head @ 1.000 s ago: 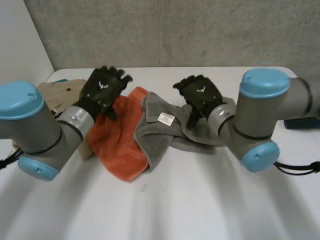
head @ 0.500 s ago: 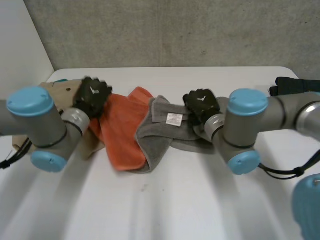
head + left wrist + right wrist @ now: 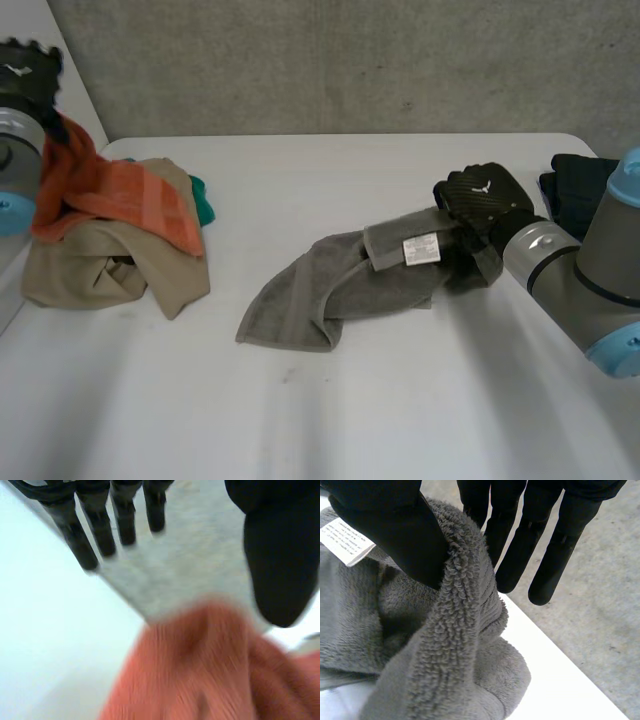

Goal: Fold the laundry.

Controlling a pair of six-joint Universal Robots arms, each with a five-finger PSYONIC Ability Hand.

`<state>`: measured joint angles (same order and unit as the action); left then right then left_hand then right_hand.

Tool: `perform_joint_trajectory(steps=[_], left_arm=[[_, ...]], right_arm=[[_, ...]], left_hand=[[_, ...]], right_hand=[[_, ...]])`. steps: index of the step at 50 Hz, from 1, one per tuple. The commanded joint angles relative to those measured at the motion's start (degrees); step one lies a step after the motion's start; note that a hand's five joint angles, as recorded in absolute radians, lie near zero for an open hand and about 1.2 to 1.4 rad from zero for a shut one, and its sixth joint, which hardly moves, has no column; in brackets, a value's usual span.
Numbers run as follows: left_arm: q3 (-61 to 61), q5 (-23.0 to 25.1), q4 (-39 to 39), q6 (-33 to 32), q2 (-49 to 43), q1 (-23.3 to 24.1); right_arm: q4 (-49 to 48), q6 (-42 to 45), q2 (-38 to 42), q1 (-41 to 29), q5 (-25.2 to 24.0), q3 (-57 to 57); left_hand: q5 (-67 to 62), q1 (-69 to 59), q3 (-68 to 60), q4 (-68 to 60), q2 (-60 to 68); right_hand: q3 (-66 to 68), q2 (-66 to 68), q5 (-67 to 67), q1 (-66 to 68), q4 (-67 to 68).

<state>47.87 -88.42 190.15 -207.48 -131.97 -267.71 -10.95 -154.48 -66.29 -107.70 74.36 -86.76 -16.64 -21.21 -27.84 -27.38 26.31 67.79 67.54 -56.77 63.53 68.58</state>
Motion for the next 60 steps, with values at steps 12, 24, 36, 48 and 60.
perform_joint_trajectory(steps=[12, 24, 36, 48, 60], left_arm=[[38.13, 8.08, 6.03, 4.00, 25.95, 9.39], [54.60, 6.79, 1.10, 13.05, 30.54, 21.17], [53.99, 0.36, 0.48, 17.11, 26.94, 25.57], [54.69, -2.72, -0.48, 20.62, 28.78, 26.28], [54.96, -2.54, -0.31, 21.06, 29.40, 25.40]], right_arm=[[0.31, -0.21, -2.00, -0.68, 1.31, -2.71], [9.69, 17.34, -2.61, 1.79, 11.23, -1.22], [21.84, 10.35, -9.99, -3.04, 11.60, 3.62], [14.39, -18.74, -6.75, -9.02, 14.32, -6.66], [0.67, -32.03, 4.94, -12.36, 19.33, -8.69]], left_hand=[[16.64, 11.21, 17.84, 17.38, -16.31], [16.64, 11.21, 17.84, 17.38, -16.31], [16.64, 11.21, 17.84, 17.38, -16.31], [16.64, 11.21, 17.84, 17.38, -16.31], [16.64, 11.21, 17.84, 17.38, -16.31]], right_hand=[[12.21, 12.46, -13.23, 16.47, 11.42], [-52.56, -52.31, 51.54, -48.31, -53.35], [-54.42, -54.17, 53.41, -50.17, -55.21], [-53.25, -52.99, 52.23, -48.99, -54.03], [-39.14, -38.88, 38.12, -34.88, -39.92]])
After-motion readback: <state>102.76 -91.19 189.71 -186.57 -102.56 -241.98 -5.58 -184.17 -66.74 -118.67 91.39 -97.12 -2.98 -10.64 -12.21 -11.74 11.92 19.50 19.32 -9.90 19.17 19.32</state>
